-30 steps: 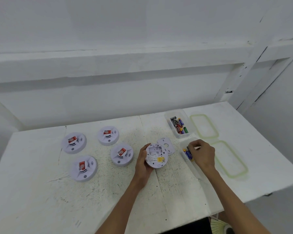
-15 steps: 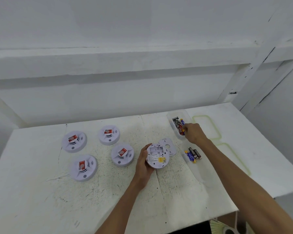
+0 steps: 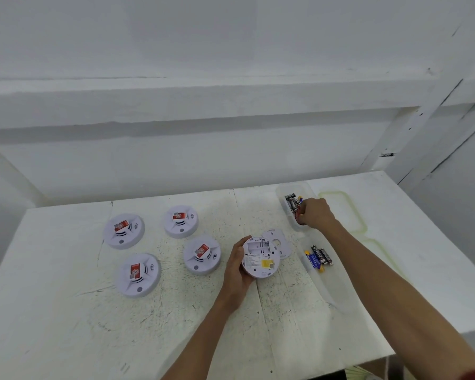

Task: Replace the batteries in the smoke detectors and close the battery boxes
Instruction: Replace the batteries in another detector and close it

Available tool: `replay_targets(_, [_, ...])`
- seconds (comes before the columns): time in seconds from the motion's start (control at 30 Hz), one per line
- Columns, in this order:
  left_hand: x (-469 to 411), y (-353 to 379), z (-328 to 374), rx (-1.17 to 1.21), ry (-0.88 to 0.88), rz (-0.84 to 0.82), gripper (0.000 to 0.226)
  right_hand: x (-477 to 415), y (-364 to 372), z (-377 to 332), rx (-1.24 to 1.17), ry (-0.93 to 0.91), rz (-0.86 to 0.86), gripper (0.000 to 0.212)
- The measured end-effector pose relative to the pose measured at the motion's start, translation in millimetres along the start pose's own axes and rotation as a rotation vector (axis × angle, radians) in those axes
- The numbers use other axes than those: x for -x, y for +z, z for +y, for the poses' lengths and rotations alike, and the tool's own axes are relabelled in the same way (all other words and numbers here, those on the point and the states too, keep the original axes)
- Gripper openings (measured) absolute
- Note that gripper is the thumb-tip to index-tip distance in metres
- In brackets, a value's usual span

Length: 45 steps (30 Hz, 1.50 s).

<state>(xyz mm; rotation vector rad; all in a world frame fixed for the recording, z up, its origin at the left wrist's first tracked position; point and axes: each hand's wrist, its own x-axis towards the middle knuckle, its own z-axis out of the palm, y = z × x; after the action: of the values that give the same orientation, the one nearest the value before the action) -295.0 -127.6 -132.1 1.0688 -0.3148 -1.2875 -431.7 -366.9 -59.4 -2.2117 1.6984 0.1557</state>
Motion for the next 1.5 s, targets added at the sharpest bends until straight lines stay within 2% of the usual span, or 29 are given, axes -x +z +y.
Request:
replay_targets(0.2, [-1.5,-0.6,-1.5,0.014,-0.018,0.025,0.046,16.5,6.9,4.0,-0.263,0.009,0.206,0.012])
replay_targets(0.5, [-2.0,2.3,0.3,0.012,-0.002,0.028,0.049,71.7,10.9,-28.4,-0.590,-0.141,0.511,0.015])
replay_targets(0.63, [-0.7,4.0,1.3,0.022,-0.007,0.025,0.051,101.3,20.7,-45.6,-0.709,-0.179,0.525,0.015])
replay_targets(0.8, [-0.7,4.7,1.0,0.003,0.003,0.028,0.050,135.9,40.8,-63.4,-0.886,-0.162,0.438,0.016])
replay_targets(0.9, [0.3,4.2,1.0,-0.012,-0.001,0.027,0.047,146.2,59.7,-65.7,-0.807,-0.161,0.414,0.017])
replay_targets(1.03, [0.6,3.1,1.8,0.001,0.004,0.016,0.044,149.4,75.3,-67.8,-0.642,-0.189,0.464,0.018])
replay_targets(1.2, [2.2,3.6,3.1,0.038,-0.004,0.016,0.042,147.9,88.3,-63.2,-0.572,-0.181,0.485,0.017])
replay_targets(1.37, [1.9,0.2,-0.2,0.024,0.005,0.001,0.042,153.8,102.7,-57.5,-0.406,-0.287,0.544,0.015])
replay_targets(1.5, [1.0,-3.5,-2.5,0.035,0.021,-0.006,0.045,153.9,109.4,-54.8,-0.218,-0.384,0.601,0.027])
